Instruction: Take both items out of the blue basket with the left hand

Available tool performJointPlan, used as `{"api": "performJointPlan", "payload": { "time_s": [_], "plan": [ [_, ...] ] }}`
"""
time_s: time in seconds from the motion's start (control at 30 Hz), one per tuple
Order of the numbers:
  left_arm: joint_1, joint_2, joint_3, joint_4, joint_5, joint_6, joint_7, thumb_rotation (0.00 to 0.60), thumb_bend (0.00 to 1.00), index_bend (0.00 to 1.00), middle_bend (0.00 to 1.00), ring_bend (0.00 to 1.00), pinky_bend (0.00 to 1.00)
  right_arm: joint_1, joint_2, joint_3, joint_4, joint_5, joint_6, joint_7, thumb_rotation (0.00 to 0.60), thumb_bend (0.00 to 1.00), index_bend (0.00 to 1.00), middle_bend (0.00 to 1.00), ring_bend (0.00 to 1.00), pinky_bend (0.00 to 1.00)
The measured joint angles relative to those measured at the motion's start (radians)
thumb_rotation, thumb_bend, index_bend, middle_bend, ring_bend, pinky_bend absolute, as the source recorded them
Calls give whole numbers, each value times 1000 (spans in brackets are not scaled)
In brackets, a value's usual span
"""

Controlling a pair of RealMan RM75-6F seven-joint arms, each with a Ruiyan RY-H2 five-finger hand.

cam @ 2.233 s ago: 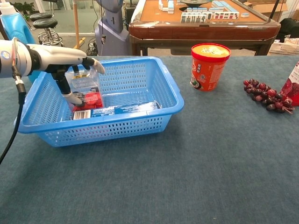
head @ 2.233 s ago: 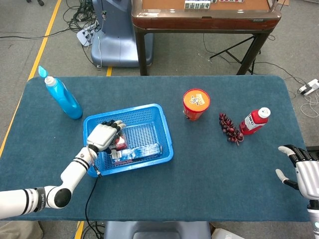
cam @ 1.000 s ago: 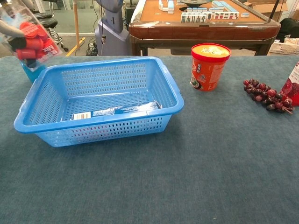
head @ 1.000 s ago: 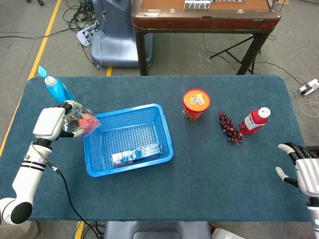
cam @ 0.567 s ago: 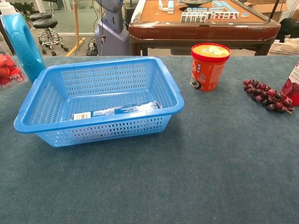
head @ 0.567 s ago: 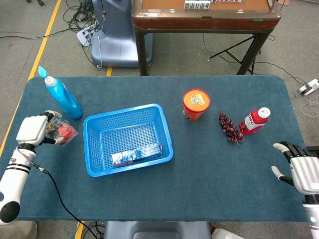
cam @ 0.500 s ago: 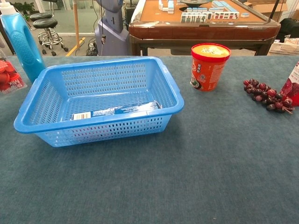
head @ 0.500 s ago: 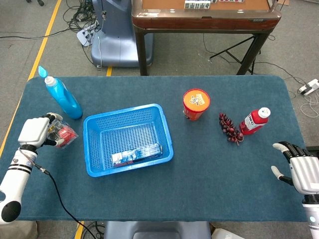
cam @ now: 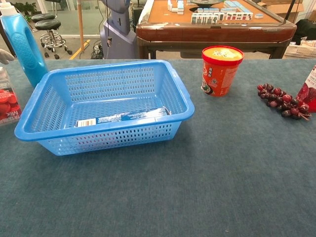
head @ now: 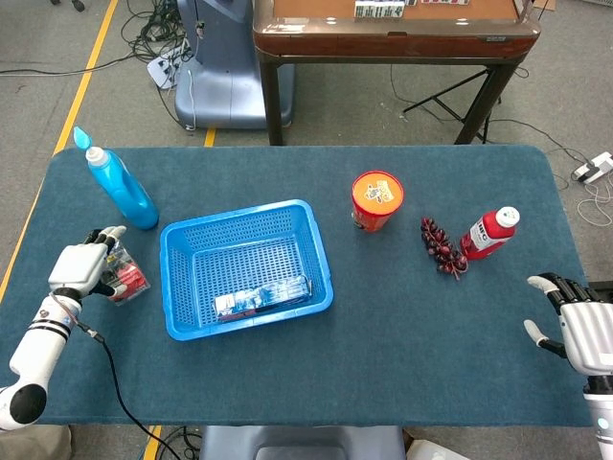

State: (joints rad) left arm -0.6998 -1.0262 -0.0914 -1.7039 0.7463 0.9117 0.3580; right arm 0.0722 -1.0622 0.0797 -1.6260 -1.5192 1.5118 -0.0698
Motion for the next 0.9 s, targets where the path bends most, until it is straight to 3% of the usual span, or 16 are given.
{"api": "performJointPlan", "payload": {
  "time_s": [0.2, 0.43, 0.63, 0.9],
  "plan": [
    [12, 52, -17, -100, 24, 72, 1, 600, 216, 0, 0, 0, 13, -2, -1, 1, 2, 4, 3, 0, 600, 211, 264, 263, 268, 378],
    [51, 66, -44, -162, 251, 155, -99, 600, 216, 0, 0, 0, 16, 1, -3, 0, 5, 3, -1, 0, 600, 211, 264, 263, 268, 378],
    [37, 37, -69, -182, 433, 151, -175, 600, 216, 42, 48, 40, 112, 2, -2, -2, 4, 0, -3, 0, 600, 212, 264, 263, 268, 378],
    [-76, -39, -91, -150, 370, 11, -97, 600, 216, 85, 112, 90, 149, 31, 12, 18, -31, 37, -50, -6, 600, 211, 265, 263, 268, 378]
  ]
}}
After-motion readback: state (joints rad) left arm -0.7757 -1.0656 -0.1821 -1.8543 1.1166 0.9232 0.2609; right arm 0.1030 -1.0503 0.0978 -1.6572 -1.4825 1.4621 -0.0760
